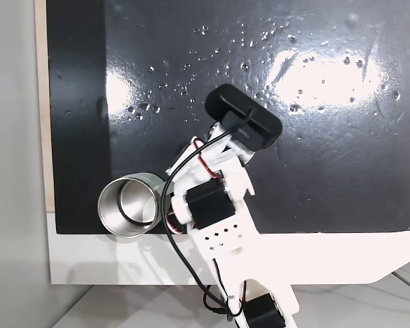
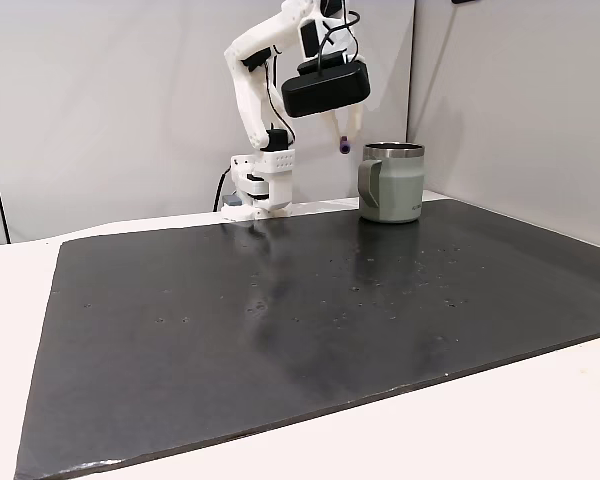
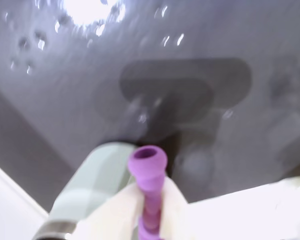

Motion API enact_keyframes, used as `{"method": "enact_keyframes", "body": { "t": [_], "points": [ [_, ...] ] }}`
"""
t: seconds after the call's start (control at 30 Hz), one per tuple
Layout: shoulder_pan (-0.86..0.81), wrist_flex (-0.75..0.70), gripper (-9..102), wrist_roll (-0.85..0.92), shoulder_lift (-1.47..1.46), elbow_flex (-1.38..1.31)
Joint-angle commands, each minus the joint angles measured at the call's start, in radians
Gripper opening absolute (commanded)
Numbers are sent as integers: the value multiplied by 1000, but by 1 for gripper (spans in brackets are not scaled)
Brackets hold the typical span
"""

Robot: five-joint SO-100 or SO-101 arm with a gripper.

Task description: Grasp a pengrip and put it in the cup.

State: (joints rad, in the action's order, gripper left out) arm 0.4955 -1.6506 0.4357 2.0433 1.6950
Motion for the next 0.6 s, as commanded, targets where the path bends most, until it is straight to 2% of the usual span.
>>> {"method": "enact_keyframes", "body": {
  "t": [0.0,0.27,0.57],
  "points": [
    [123,-28,0,-95,-15,-98],
    [364,-78,0,-268,-150,-276],
    [457,-87,0,-262,-218,-360]
  ]
}}
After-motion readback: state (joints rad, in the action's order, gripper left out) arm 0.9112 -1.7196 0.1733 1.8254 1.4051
